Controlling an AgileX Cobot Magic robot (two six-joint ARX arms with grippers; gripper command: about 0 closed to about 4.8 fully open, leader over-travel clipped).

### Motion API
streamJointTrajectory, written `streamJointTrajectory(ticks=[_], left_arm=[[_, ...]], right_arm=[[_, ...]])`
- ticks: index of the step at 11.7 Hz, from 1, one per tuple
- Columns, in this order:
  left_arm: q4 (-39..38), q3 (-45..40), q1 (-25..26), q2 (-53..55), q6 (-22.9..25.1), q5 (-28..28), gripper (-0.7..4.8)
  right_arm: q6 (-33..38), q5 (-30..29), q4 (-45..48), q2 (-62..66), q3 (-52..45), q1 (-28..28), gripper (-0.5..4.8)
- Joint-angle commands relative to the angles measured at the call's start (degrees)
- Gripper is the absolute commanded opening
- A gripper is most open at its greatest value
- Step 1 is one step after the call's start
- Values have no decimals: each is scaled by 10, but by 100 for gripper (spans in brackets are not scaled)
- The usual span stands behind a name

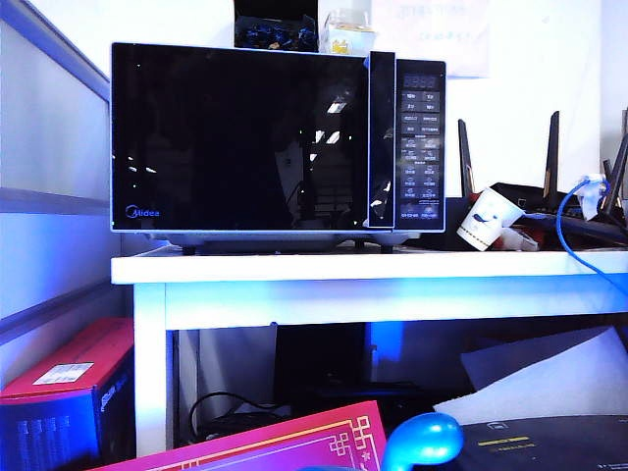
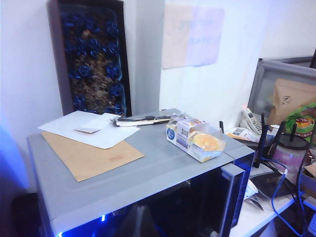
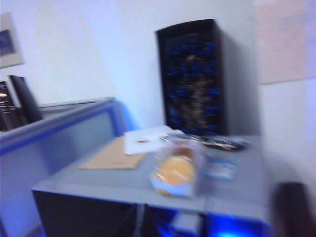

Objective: Open the microwave door, place the box of snacks from the top of the microwave inside, then close the microwave door.

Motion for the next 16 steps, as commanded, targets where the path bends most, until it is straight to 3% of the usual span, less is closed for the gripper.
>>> streamJointTrajectory(ticks=[1,2,3,4,5,6,7,9,10,11,16], left_arm=[[34,3,-8,25,0,-2,-5],[59,3,-8,31,-1,0,-5],[63,3,-8,34,0,0,-5],[63,3,-8,37,2,2,-5],[58,2,-8,40,2,2,-5],[52,2,-8,42,2,2,-5],[46,2,-8,46,2,5,-5],[56,2,-8,52,2,17,-5],[63,3,-8,52,1,17,-5],[63,3,-8,52,2,18,-5],[63,3,-8,52,2,22,-5]], right_arm=[[-45,48,26,113,92,51,-6],[-52,120,11,149,107,66,-6],[-92,180,-61,173,106,71,-5],[-92,186,-32,210,8,78,-1],[-92,191,209,280,-94,101,-1],[-92,195,210,288,-94,101,14],[-92,195,214,290,-94,101,307],[-92,210,275,318,-94,101,306],[-92,210,347,349,-93,101,369],[-92,228,364,366,-92,101,369],[-92,231,356,427,-9,101,368]])
